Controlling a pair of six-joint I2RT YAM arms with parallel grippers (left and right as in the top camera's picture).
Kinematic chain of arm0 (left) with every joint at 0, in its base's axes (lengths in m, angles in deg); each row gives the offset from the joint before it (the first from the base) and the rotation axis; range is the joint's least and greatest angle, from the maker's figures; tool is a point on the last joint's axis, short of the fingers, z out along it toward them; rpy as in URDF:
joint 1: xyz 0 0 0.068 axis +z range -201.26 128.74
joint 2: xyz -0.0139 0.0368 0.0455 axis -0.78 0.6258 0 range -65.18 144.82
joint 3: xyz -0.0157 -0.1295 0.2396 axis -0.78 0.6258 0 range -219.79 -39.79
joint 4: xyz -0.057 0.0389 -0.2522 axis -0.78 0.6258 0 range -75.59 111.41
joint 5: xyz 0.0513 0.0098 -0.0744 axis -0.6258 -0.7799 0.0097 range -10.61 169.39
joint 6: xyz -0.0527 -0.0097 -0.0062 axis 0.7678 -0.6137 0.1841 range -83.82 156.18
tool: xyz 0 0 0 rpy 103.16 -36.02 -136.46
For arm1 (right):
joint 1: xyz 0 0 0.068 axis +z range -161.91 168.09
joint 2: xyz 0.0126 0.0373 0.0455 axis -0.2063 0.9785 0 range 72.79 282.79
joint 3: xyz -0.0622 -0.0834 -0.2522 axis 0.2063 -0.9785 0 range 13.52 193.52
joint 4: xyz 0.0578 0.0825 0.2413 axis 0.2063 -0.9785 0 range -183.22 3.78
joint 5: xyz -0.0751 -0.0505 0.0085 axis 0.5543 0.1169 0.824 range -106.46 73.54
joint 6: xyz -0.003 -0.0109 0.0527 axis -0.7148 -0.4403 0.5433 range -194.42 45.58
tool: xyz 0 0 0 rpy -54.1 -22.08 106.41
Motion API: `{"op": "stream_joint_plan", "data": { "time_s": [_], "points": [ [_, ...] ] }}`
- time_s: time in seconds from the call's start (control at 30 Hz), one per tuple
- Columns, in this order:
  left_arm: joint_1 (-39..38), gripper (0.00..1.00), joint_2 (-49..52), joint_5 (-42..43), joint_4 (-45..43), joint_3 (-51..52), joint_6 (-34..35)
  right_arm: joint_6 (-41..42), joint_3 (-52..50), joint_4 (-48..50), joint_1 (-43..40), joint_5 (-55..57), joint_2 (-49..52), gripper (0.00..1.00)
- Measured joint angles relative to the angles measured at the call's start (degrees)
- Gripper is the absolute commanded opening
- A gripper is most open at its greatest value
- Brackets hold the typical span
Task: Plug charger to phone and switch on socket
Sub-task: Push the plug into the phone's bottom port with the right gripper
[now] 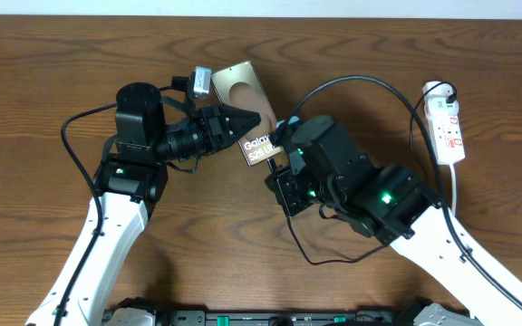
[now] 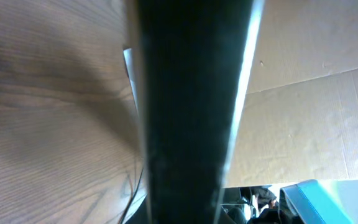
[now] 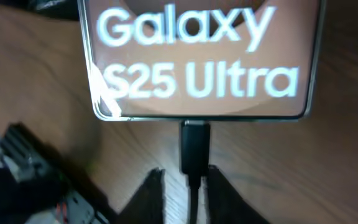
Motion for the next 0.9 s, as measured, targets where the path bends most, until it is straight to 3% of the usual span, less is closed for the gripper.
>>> {"op": "stream_joint_plan", "data": {
  "time_s": [0.13, 0.9],
  "points": [
    [0.11, 0.07, 0.0, -0.15, 0.0, 0.0, -0.04, 0.31, 0.0, 0.57, 0.17, 1.57, 1.14, 0.01],
    [2.19, 0.08, 0.02, -4.26, -1.77, -0.04, -0.26, 2.29, -1.6, 10.32, 0.2, 2.62, 2.62, 0.01]
  ]
}}
